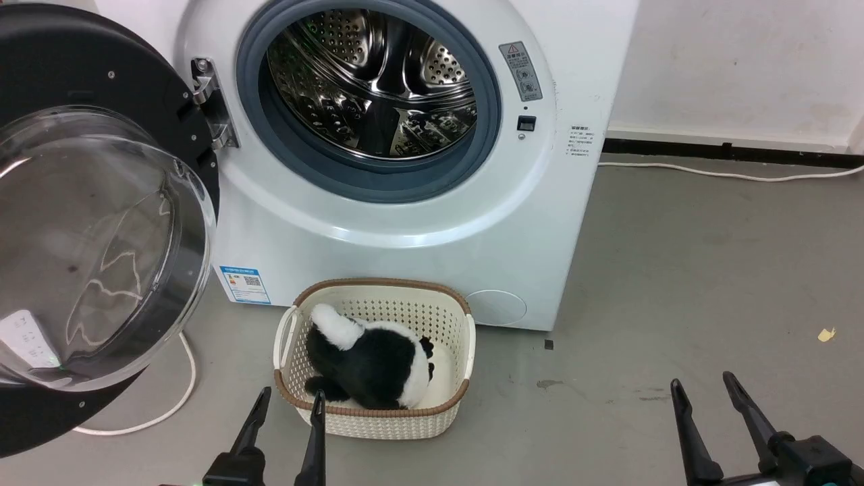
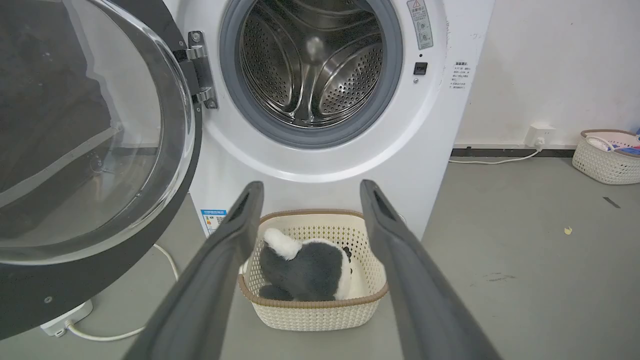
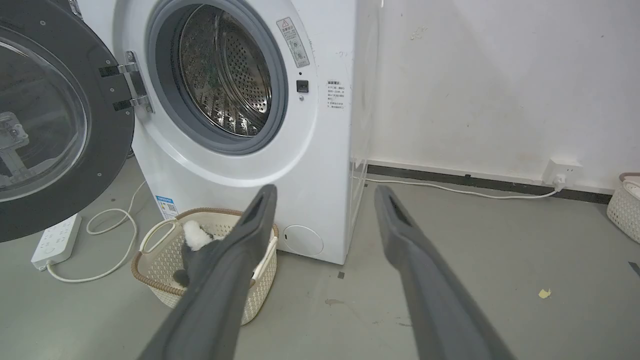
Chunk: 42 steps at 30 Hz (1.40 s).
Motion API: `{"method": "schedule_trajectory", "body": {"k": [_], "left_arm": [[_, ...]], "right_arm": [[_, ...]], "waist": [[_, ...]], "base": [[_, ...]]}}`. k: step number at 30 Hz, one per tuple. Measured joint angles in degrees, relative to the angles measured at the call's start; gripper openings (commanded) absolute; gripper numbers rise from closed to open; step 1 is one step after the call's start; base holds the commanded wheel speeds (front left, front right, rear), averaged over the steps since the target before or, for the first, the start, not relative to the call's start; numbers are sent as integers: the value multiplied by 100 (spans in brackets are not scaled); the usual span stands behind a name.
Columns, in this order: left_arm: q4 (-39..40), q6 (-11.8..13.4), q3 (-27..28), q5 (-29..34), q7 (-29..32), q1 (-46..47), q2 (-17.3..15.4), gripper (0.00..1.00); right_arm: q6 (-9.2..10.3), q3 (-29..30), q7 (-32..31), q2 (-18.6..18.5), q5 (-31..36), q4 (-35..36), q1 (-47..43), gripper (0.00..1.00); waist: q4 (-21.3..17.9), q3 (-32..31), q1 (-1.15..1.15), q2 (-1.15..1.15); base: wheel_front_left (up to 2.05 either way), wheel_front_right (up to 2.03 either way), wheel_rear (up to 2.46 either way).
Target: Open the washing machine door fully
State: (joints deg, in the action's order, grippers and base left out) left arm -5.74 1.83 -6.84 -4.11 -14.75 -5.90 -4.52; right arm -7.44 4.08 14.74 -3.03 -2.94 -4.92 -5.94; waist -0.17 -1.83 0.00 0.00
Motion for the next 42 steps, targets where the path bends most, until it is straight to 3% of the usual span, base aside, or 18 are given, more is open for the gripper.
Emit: {"method": "schedule_trajectory", "body": {"k": [15, 16, 42], "left_arm": [[-29, -55, 20, -22, 0, 19, 34, 100], [-31, -76, 26, -73, 3, 19, 38, 0], [45, -82, 107, -33, 236, 31, 35, 0]], "right_arm": [[0, -71, 0, 0, -76, -77, 1, 100], [0, -76, -2, 0, -90, -82, 2, 0], [0, -122, -224, -1, -57, -14, 36, 0]], "waist": [[21, -5, 0, 0], [20, -3, 0, 0], [19, 30, 0, 0]], "base": [[0, 0, 0], [0, 0, 0], [0, 0, 0]]}}
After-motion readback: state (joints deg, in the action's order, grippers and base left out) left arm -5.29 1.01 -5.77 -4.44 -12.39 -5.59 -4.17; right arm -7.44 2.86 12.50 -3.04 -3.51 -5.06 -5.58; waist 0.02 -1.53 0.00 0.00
